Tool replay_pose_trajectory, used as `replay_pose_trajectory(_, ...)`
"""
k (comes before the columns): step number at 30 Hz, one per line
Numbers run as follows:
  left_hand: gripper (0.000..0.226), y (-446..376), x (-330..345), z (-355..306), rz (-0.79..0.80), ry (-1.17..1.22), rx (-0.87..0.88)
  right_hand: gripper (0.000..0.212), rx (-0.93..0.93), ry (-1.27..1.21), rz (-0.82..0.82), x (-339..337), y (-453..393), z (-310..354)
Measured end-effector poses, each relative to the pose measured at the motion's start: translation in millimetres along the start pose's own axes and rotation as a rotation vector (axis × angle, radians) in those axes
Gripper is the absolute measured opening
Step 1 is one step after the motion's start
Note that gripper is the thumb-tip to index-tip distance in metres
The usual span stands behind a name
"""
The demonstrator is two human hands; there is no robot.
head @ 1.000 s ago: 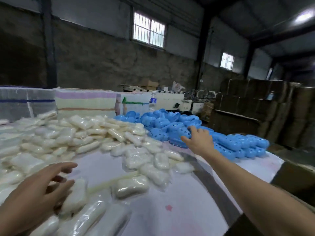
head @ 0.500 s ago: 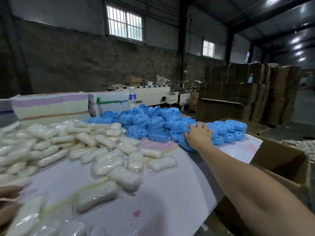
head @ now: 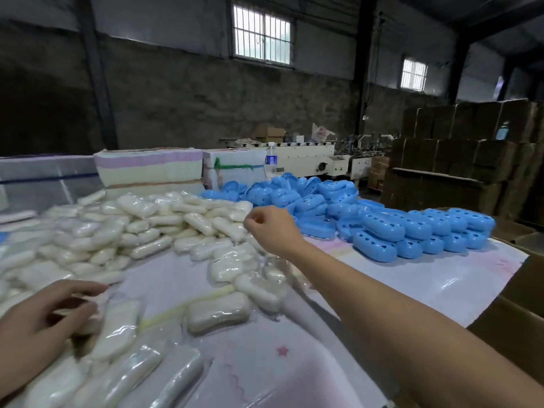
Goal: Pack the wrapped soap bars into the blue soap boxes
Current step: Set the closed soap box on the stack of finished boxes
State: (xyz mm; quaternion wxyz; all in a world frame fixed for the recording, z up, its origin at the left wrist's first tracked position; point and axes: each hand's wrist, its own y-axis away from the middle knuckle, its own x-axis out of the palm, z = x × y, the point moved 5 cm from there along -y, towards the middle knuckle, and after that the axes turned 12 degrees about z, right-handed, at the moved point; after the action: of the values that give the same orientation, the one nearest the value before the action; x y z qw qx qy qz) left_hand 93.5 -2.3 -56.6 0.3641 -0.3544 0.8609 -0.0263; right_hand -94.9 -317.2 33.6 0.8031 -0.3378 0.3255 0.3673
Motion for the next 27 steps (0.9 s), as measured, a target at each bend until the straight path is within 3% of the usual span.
replay_pose_trajectory(5,0.046,8.1,-4.8,-21.5,-0.041,-0.006,0.070,0.023,-0.166,-0.333,0.288,84.8,1.2,98.7)
replay_pose_trajectory(9,0.054,10.7,-5.0,-26.8,-0.002,-0.003,0.061,0.021,-0.188,-0.446,0.360,130.1,8.6,137.1)
replay_pose_trajectory(15,0.050,13.3,-11.3,-32.1,-0.048,0.002,0.070,0.019,-0.183,-0.364,0.318,164.8,14.1,135.3)
replay_pose_trajectory(23,0.043,17.0,-25.8,-38.7,-0.082,-0.073,0.062,0.017,-0.337,-0.125,0.333,171.9,16.9,147.3)
replay_pose_trajectory(27,0.036,16.9,-60.8,-25.5,-0.315,-0.238,-0.068,0.021,-0.504,-0.004,0.385,178.3,21.4,158.4)
